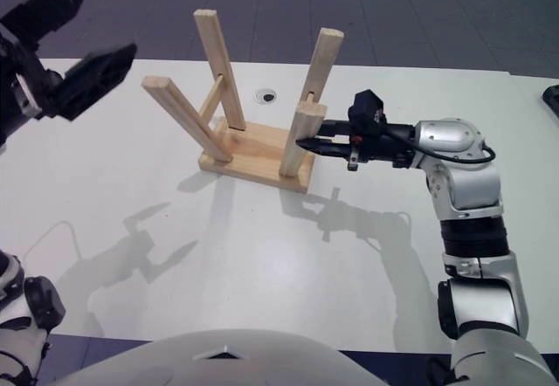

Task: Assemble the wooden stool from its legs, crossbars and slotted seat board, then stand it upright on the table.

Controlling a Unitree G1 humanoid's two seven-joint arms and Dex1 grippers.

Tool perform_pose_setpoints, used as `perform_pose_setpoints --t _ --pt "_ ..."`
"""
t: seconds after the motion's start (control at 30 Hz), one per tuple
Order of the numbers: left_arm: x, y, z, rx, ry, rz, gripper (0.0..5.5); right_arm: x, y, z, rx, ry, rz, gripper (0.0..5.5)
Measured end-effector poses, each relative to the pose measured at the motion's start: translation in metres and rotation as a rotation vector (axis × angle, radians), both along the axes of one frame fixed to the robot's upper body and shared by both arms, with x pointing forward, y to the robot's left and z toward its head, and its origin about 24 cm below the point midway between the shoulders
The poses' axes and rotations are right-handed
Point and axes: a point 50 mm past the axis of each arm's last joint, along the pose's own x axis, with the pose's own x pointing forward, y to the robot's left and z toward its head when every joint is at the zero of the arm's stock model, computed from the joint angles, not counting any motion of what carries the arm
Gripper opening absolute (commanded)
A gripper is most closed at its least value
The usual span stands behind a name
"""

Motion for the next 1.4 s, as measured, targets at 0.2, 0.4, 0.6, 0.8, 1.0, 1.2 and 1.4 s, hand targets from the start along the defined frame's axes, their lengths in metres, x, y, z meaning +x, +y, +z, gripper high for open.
perform_pose_setpoints --t 0.2,0.4,0.6,0.8,1.0,1.2,1.4 --pt "0.009 0.003 -0.022 0.141 0.144 -0.078 5.4 -0.001 -0.01 0.0 0.004 0.031 0.017 1.04" --pt "0.027 0.016 -0.042 0.192 0.241 -0.092 4.94 0.0 -0.017 0.002 -0.011 0.044 0.032 1.04" --pt "0.044 0.007 -0.059 0.126 0.282 -0.12 3.92 0.002 -0.017 0.003 -0.011 0.045 0.036 1.04" --pt "0.049 -0.004 -0.076 0.141 0.336 -0.155 2.95 0.003 -0.014 0.002 -0.003 0.049 0.037 1.04" --pt "0.05 -0.002 -0.076 0.137 0.346 -0.138 1.99 0.003 -0.01 0.001 0.014 0.072 0.03 1.04" --pt "0.03 0.003 -0.051 0.122 0.372 -0.217 1.61 -0.015 0.0 0.021 0.101 0.179 0.061 1.04" --pt "0.06 -0.005 -0.023 0.044 0.546 -0.149 1.58 0.002 0.006 0.042 0.16 0.385 -0.046 1.11"
